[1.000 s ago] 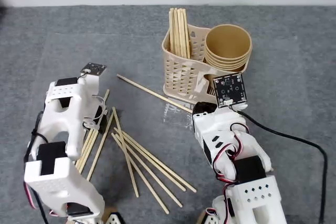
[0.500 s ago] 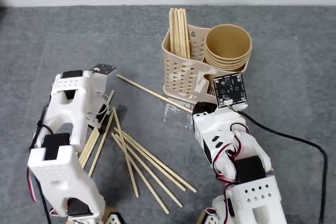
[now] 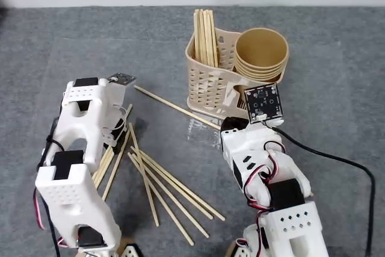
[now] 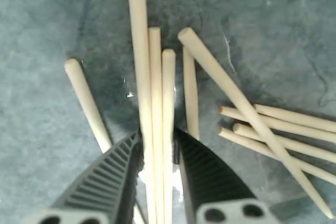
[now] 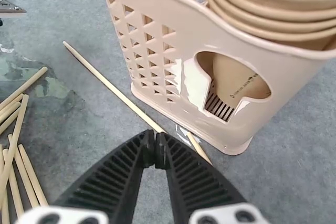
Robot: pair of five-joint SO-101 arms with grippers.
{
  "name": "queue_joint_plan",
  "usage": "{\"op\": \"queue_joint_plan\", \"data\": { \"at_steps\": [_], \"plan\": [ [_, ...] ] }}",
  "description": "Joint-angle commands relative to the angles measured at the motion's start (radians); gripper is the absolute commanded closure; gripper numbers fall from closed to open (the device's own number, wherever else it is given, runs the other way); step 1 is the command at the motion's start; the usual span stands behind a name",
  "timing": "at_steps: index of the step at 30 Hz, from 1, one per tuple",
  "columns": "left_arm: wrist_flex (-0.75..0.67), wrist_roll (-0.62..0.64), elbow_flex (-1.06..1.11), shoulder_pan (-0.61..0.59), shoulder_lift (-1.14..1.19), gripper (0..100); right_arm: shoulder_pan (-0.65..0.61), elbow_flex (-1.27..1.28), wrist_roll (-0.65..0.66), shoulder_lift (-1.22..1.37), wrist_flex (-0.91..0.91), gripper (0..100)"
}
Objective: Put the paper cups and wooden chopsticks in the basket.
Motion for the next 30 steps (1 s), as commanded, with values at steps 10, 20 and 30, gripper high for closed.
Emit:
{"op": "queue_joint_plan", "data": {
  "at_steps": [10,20,30],
  "plan": [
    [0.014,-0.008,-0.031,0.003,0.034,99,0.012,-0.005,-0.012,-0.019,0.001,98.1],
    [-0.005,-0.008,-0.015,0.005,0.040,99,0.012,-0.005,-0.012,-0.019,0.001,98.1],
    [0.060,-0.006,-0.038,0.014,-0.115,99,0.012,-0.005,-0.012,-0.019,-0.001,98.1]
  ]
}}
